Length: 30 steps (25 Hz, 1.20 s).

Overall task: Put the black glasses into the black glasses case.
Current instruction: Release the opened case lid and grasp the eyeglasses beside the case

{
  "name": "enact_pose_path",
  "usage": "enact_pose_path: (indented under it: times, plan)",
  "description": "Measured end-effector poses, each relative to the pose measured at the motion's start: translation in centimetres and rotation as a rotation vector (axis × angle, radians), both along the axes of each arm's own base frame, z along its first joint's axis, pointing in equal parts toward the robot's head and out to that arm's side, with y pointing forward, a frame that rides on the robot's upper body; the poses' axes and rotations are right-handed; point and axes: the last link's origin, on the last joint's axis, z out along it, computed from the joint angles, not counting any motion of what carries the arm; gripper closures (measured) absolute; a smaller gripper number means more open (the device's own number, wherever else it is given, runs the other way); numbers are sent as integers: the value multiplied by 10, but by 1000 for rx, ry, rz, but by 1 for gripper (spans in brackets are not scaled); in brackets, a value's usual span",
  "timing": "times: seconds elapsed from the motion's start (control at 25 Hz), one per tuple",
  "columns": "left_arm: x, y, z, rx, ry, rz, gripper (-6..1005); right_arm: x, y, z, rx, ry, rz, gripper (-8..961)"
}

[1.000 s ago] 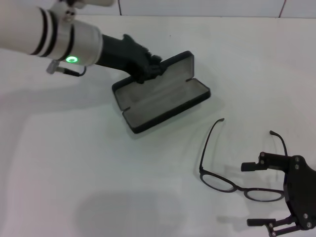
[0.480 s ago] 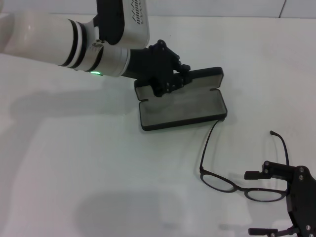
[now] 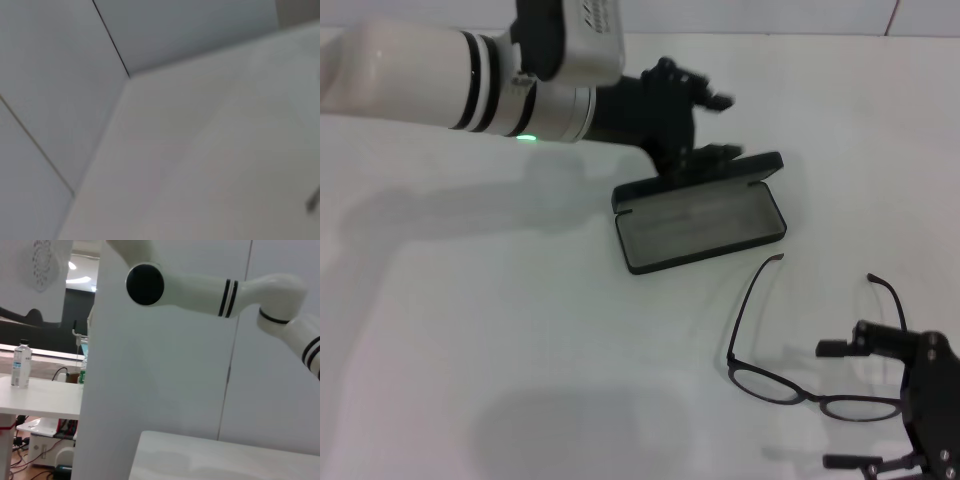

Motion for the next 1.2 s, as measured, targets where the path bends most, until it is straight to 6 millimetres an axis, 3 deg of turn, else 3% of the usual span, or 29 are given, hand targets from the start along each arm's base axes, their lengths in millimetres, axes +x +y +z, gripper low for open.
enact_pose_path:
  times: [0.16,0.28,0.4,0.56,0.68,0.84,1.2]
  plan:
    - [0,-9,9,0,-191,39,577,-1,4,5,9,13,-24,157]
    - [-12,-17,15,3,-328,128,537,-12,23,24,-58,-44,-106,159]
    - [-27,-26,12,-29,-398,217,498,-30,42,46,-154,-179,-216,161]
    - [-38,-33,6,-77,-424,272,470,-60,59,58,-228,-378,-298,164]
    - [-44,-33,6,-79,-435,303,469,-84,69,49,-281,-572,-344,166]
    - [-51,-34,9,-59,-459,330,467,-104,77,21,-336,-773,-345,169]
    - [-63,-38,11,-30,-469,334,468,-123,79,-21,-326,-986,-311,182]
